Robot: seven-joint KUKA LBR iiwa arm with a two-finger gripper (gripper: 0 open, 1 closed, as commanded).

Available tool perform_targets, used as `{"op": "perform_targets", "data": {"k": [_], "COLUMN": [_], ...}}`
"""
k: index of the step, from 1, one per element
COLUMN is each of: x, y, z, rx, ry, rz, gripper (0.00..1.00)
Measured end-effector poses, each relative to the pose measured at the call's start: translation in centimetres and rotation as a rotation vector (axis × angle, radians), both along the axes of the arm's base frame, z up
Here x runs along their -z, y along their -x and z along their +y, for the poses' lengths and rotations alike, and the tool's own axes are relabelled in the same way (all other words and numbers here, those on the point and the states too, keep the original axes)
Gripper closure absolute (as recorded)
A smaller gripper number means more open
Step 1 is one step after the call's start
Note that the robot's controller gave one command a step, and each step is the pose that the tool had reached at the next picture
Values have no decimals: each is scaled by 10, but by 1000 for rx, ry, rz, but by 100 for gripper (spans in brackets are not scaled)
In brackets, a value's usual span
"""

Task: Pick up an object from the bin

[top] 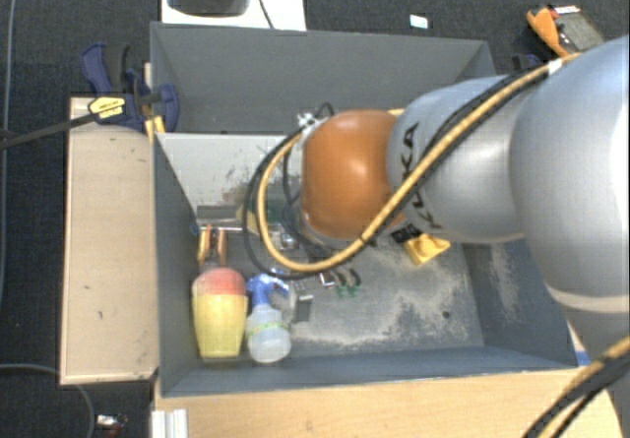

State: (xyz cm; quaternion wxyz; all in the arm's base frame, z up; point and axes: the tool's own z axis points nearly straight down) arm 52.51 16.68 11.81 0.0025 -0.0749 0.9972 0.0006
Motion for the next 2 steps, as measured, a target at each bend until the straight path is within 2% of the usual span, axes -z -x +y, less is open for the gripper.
{"op": "perform_targets", "data": {"k": [1, 2], "x": [-1, 43], "y": [2, -9], "z": [7, -2], "rx": [-45, -326], "ry": [1, 1], "rz": [0, -7], "gripper": [0, 0]}}
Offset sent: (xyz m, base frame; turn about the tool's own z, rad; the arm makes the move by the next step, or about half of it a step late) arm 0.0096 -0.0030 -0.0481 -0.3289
